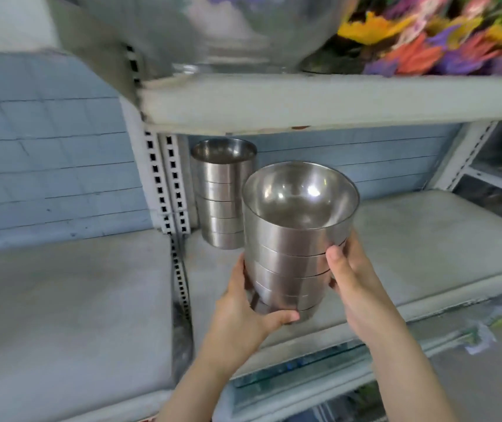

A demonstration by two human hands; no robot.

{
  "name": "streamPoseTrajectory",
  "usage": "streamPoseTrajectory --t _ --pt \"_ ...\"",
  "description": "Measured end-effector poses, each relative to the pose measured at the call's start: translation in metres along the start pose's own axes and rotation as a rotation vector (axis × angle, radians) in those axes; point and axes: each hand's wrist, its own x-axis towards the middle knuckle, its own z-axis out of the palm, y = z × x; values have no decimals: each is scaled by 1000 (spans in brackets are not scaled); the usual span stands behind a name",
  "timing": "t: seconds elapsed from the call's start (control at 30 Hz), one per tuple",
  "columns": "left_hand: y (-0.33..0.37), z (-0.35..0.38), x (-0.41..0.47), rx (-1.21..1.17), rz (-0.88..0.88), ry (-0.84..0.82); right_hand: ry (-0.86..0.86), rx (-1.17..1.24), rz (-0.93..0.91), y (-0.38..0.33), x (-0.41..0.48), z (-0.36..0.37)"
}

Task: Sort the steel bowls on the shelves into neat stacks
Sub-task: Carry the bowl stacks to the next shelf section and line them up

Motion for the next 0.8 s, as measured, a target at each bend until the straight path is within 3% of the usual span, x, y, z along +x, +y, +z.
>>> streamPoseTrajectory --t 0.17,0.37,0.8 --pt "9 76 16 -23 -25 22 -91 -7 19 18 16 -79" --pt "-1 116 25 -7 -80 88 -144 3 62 43 34 -123" --pt "-12 129 53 183 -63 150 -219 -30 -47 58 70 -131"
